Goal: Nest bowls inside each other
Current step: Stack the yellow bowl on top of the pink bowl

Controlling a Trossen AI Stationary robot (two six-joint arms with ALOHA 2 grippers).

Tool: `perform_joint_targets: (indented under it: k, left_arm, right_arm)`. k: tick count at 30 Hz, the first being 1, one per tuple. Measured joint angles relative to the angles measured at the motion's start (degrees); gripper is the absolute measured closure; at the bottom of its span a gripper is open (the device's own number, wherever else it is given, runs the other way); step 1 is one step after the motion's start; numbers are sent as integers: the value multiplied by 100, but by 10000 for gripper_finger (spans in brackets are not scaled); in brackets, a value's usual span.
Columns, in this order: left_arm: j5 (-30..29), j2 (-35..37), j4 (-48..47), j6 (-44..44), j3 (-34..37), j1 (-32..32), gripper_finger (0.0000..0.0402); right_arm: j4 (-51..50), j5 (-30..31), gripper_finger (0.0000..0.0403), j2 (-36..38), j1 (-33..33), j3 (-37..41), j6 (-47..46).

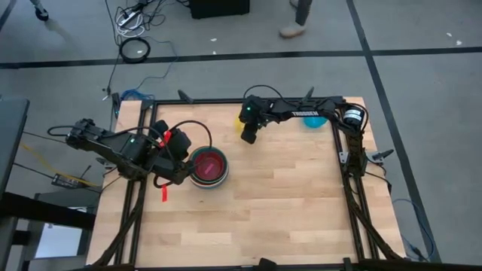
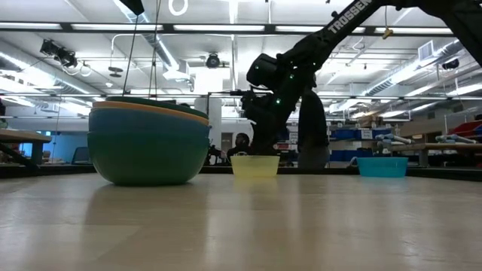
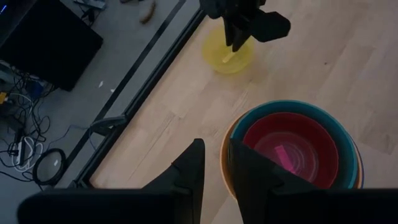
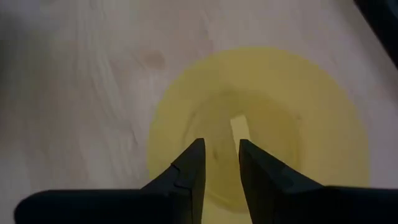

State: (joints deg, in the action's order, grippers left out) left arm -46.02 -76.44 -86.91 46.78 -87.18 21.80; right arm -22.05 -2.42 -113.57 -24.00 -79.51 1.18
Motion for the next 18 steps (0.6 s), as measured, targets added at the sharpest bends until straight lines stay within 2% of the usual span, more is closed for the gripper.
perform_joint_targets:
  k: [10,14,18]
  left_arm:
    - [-3,0,-4,-9,0,0,320]
    - [-4,0,-3,-11,0,0,320]
    - [-4,0,-2,-13,0,0,320]
  right_arm:
    - [-97,-444,271,140,183,1,-5]
    - [-200,-378,249,139,308,1,1]
    - [-209,-27,239,133,396,1,99]
